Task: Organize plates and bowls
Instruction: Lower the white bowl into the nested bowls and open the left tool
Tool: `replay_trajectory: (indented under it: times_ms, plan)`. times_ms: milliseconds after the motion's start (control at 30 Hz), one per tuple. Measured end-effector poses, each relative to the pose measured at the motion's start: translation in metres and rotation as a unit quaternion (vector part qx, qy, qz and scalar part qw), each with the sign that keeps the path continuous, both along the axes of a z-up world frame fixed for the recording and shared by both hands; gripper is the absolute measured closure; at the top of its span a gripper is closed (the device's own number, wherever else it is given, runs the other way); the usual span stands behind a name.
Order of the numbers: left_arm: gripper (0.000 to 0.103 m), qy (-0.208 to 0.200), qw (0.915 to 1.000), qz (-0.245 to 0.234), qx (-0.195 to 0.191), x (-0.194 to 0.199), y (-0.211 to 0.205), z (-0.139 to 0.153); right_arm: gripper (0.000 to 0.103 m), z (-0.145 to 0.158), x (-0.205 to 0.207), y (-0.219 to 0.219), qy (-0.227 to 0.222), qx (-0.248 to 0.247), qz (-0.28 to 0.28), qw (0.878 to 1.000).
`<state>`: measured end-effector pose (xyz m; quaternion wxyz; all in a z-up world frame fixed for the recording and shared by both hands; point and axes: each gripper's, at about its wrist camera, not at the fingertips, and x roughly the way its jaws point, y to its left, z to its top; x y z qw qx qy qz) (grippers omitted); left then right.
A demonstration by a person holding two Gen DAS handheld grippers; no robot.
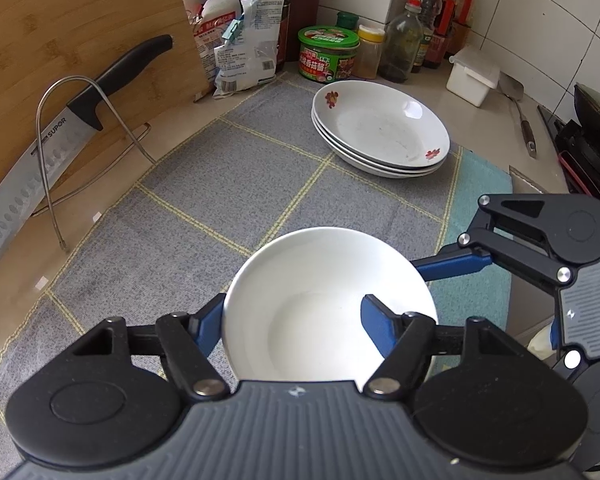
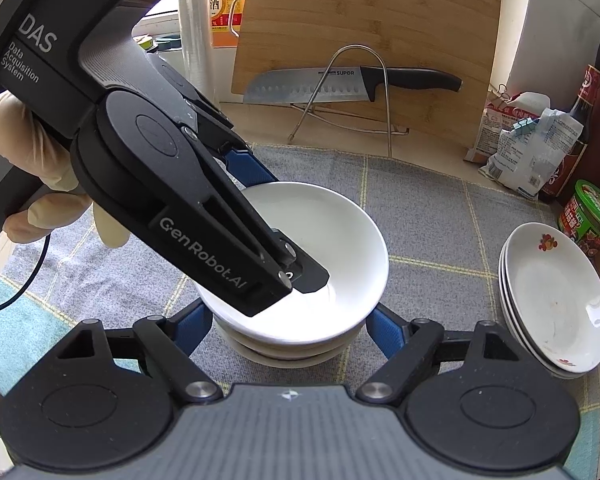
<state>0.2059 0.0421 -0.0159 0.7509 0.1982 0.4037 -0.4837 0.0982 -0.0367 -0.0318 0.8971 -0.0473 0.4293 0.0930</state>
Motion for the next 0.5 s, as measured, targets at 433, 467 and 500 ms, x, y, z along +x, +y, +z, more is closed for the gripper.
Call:
replay_trajectory:
  times_ms: [433,467,500]
  plan:
    - [0.010,-0.052,0.9966,0.023,-0.059,-0.010,0.026,0.023,0.000,0.002,-0.006,-0.001,-0.013,0.006,0.015,1.000]
    - [0.010,-0.056,0.9961,0.025,-0.064,-0.011,0.030,0.024,0.000,0.001,-0.006,-0.001,-0.013,0.004,0.015,1.000]
    - [0.009,-0.057,0.9955,0.027,-0.070,-0.013,0.034,0.025,0.000,0.000,-0.007,-0.001,-0.013,0.000,0.015,1.000]
